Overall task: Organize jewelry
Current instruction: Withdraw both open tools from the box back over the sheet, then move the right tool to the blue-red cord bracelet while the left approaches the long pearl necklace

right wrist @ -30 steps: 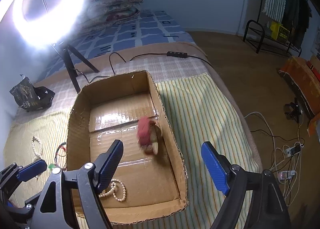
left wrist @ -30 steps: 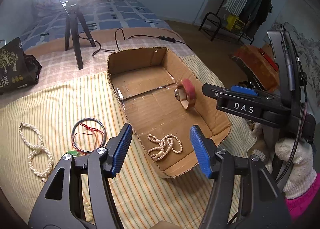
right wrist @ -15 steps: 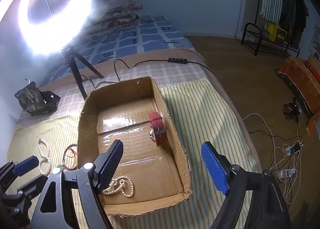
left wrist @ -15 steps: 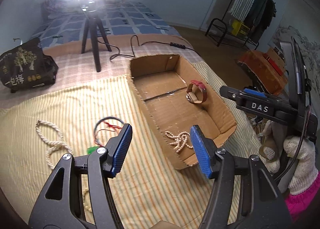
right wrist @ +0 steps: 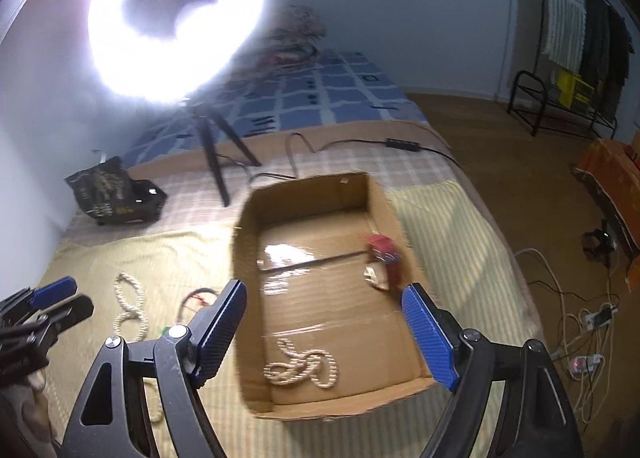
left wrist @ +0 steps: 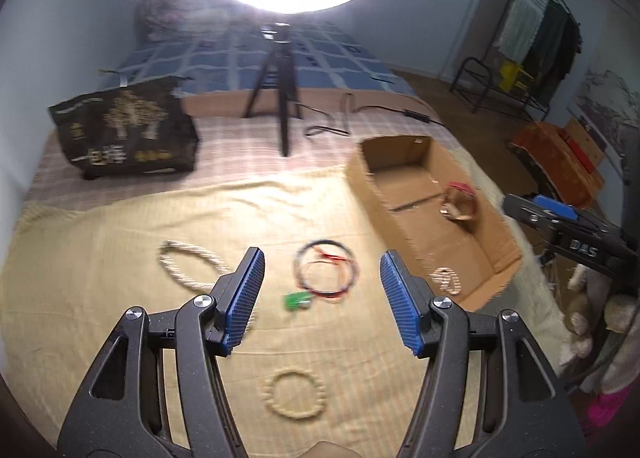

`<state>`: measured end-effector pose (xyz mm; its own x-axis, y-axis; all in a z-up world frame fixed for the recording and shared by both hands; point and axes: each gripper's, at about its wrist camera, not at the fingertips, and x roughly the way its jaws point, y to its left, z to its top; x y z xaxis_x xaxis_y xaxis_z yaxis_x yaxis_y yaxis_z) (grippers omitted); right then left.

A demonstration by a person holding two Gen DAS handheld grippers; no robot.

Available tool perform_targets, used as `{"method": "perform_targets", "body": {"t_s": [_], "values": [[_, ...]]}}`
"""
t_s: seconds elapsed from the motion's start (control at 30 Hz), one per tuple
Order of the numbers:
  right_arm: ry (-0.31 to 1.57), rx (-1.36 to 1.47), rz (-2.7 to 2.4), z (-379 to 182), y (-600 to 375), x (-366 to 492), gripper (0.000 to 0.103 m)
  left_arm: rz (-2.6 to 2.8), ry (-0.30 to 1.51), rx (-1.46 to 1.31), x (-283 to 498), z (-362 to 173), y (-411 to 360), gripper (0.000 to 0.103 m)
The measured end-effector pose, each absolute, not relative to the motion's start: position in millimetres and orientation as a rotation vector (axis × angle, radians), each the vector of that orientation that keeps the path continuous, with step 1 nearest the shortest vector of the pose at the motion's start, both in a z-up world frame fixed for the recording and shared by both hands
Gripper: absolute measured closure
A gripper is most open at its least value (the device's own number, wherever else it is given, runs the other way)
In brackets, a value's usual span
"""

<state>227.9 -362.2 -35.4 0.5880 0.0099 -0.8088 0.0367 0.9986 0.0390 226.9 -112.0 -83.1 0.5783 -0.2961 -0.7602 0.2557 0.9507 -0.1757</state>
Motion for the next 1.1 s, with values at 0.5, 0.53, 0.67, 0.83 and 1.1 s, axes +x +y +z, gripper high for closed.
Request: {"method": "perform_targets", "body": {"t_s": [0.5, 0.53, 0.67, 0.83, 1.1], "values": [[0.938, -0.070, 0.221, -46.8, -280.2, 225.0, 0.021, -0.216, 0.939, -0.064, 225.6, -94.5, -33.2, 0.041], [0.950, -0.068, 0.232, -48.8, -276.8, 226.4, 0.021, -0.212, 0.943, -0.065, 225.8, -95.8, -29.3, 0.041], [0.999, -0.058, 0.262, -57.2, -264.7, 231.8, 0.024, -0.211, 0.962, -0.093, 226.6, -100.4, -19.5, 0.041], [1.047, -0.048, 0.287, -70.2, -249.2, 238.8, 0.030, -0.208, 0.993, -0.125, 230.6, -108.4, -13.5, 0.041], [1.151, -0.019, 0.316, -98.9, -233.4, 257.5, 0.045, -0.213, 1.043, -0.148, 237.5, -123.0, -13.8, 0.041]]}}
